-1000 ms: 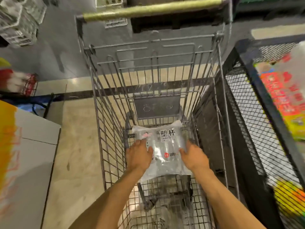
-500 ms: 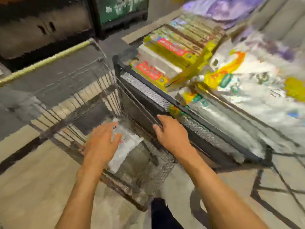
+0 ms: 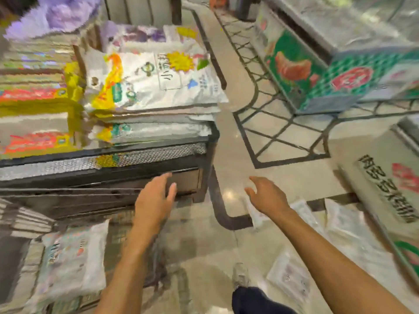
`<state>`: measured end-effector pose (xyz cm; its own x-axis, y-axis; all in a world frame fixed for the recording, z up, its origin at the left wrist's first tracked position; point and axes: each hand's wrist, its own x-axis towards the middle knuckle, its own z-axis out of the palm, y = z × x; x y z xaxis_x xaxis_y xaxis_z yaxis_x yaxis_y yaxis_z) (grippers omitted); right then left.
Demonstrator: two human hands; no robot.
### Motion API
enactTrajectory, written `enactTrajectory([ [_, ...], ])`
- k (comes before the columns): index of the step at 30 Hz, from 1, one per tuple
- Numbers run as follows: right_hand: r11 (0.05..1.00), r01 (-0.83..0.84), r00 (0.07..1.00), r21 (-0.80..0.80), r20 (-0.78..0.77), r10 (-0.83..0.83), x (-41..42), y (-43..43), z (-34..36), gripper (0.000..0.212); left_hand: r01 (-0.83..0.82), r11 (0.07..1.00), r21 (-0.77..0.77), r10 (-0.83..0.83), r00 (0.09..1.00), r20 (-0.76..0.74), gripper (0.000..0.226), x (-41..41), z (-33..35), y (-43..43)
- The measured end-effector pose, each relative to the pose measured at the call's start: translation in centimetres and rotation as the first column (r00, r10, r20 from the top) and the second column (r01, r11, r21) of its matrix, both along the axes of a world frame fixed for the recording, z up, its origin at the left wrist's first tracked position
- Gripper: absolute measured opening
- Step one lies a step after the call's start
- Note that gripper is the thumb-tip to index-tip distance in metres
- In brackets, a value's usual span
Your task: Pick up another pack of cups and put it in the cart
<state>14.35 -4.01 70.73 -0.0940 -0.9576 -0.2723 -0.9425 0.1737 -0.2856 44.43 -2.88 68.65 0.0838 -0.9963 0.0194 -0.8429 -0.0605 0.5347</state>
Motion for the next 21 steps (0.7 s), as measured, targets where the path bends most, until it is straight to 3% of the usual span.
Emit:
enactTrajectory([
  [4, 0.981, 0.189, 0.982, 0.040, 0.011, -0.190, -7.9, 1.0, -1.5, 0.052, 0.269, 0.962, 0.048, -0.272, 0.958, 0.086, 0.039, -9.7, -0.2, -5.3],
  [8, 0.927, 0.368, 0.928, 0.068, 0.037, -0.371, -15.7, 2.1, -4.7, 0.051, 0.431, 0.895, 0.116, -0.442, 0.891, 0.100, 0.044, -20.2, -2.3, -9.8],
  [14, 0.842, 0.523, 0.845, 0.130, 0.054, -0.533, -24.8, 0.9, -11.5, 0.047, 0.446, 0.860, 0.248, -0.488, 0.860, 0.148, 0.047, -33.4, -7.4, -12.4],
  [21, 0.763, 0.588, 0.795, 0.268, -0.016, -0.607, -34.3, -4.5, -22.3, 0.049, 0.429, 0.799, 0.421, -0.562, 0.782, 0.270, 0.044, -43.6, -17.8, -20.8],
])
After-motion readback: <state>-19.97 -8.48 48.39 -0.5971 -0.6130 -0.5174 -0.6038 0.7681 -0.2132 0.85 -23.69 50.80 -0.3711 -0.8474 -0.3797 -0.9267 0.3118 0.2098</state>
